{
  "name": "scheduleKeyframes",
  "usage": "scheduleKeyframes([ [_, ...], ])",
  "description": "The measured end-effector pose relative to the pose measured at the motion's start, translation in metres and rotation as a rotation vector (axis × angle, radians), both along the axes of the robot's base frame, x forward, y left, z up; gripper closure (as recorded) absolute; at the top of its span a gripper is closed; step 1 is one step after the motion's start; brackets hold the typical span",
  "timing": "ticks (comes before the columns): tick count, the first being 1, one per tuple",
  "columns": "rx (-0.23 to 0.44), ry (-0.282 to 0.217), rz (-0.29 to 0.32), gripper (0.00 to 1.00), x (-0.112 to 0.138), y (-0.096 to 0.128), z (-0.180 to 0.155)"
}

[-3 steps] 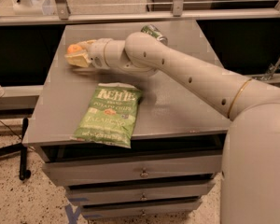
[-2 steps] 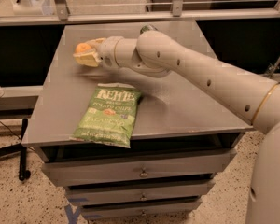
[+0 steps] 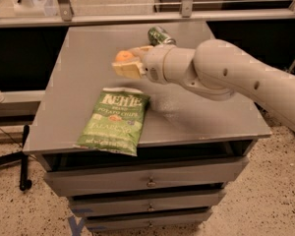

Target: Move orange near green can

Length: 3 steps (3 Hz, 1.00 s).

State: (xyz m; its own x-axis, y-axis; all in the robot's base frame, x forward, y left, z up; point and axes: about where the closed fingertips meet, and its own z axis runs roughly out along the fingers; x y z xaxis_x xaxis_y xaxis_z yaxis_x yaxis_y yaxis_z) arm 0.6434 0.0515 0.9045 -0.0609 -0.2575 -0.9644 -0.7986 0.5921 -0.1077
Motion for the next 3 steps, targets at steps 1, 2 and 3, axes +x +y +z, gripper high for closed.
scheduleKeyframes([
  [1, -0.012, 0.001, -0.062, 1.00, -0.005, -0.040, 0.000],
  [2, -0.011, 0.000, -0.061, 1.00, -0.005, -0.039, 0.000],
  [3, -0.053, -0.027, -0.086, 1.00, 0.010, -0.057, 0.000],
])
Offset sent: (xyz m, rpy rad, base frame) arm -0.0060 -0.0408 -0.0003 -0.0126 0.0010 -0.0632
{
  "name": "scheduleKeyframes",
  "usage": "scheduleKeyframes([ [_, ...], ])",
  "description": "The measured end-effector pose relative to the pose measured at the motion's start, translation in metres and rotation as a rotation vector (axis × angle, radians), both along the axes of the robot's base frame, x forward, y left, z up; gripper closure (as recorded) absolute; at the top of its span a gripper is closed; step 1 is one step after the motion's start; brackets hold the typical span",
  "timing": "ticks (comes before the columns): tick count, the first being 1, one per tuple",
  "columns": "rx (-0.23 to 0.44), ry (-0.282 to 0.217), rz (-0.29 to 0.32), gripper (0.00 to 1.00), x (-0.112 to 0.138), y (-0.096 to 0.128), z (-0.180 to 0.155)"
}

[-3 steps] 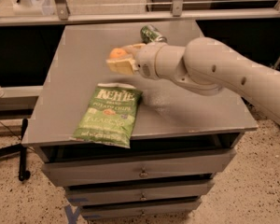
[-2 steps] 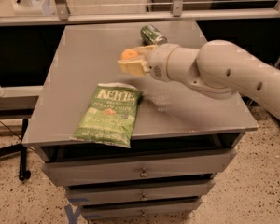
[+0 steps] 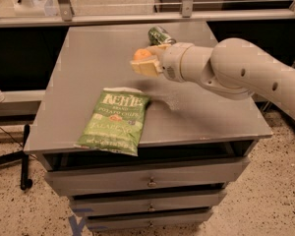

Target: Move orange near green can

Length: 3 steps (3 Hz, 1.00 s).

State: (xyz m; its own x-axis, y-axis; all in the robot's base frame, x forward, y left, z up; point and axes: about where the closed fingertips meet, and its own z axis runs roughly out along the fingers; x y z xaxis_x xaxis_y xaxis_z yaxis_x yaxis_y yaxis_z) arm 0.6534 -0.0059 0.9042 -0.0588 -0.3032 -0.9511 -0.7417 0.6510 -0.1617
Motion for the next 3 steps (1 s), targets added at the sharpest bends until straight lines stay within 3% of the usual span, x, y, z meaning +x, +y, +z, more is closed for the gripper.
scheduleKeyframes([
  [1, -0.052, -0.050, -0.050, 1.00, 0.037, -0.037, 0.003],
  [3, -0.124, -0.079, -0.101, 1.00, 0.096, -0.096, -0.010],
])
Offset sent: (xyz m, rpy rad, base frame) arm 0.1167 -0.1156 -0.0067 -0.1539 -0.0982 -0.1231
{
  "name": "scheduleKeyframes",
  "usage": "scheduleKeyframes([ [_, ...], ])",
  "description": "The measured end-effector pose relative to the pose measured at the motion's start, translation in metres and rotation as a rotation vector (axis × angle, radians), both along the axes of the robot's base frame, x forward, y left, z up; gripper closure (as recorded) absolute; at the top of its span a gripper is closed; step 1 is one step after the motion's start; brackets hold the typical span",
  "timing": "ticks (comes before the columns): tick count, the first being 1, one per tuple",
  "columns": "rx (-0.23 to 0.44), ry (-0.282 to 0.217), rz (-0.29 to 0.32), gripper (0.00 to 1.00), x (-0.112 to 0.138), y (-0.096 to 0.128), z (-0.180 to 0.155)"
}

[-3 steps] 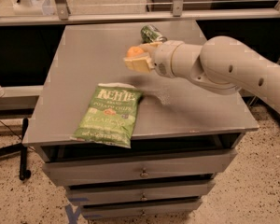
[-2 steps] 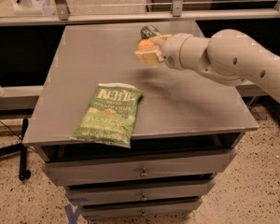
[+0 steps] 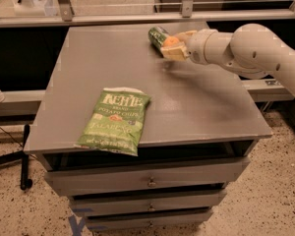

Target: Move orange near green can

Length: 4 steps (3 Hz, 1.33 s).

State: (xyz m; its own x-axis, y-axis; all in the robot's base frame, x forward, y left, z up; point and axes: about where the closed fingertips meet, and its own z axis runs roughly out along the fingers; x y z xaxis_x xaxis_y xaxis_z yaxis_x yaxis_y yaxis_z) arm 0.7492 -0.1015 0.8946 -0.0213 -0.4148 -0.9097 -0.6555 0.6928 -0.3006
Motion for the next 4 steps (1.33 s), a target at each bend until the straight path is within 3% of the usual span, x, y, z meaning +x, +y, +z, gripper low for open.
scheduleKeyframes([
  [1, -0.015, 0.012, -0.017, 1.00, 0.009, -0.019, -0.011],
  [2, -0.010, 0.039, -0.017, 0.93, 0.012, -0.027, -0.021],
  [4, 0.025, 0.101, 0.010, 0.52, 0.017, -0.024, -0.039],
])
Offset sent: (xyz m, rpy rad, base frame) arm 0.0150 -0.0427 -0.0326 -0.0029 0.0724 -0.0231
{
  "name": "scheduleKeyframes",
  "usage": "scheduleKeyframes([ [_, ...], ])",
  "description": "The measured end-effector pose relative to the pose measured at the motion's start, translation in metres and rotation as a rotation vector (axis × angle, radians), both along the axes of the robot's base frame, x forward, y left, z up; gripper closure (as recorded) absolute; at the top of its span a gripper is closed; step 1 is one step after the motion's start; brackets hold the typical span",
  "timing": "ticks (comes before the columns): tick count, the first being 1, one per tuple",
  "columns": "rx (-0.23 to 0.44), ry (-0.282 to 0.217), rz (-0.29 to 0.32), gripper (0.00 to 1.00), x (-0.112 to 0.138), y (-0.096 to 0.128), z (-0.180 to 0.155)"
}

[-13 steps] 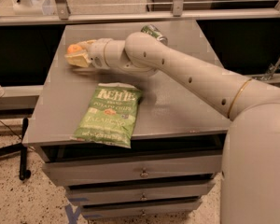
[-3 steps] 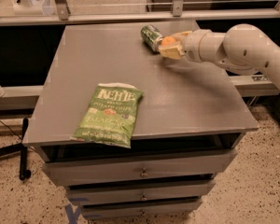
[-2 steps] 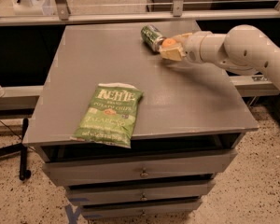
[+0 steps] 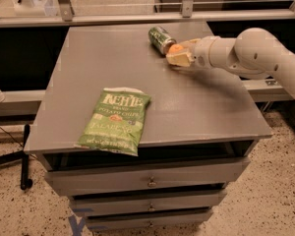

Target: Move orange near green can

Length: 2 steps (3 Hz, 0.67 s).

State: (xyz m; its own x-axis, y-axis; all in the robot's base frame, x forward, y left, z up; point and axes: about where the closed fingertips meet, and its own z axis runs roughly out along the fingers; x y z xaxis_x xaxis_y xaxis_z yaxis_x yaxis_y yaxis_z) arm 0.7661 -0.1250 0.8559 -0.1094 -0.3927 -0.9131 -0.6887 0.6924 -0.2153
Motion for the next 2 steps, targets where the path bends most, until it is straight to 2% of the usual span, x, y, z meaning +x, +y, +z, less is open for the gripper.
scheduleKeyframes([
  [2, 0.015, 0.021, 0.010, 0.05, 0.0018, 0.0017, -0.0049],
])
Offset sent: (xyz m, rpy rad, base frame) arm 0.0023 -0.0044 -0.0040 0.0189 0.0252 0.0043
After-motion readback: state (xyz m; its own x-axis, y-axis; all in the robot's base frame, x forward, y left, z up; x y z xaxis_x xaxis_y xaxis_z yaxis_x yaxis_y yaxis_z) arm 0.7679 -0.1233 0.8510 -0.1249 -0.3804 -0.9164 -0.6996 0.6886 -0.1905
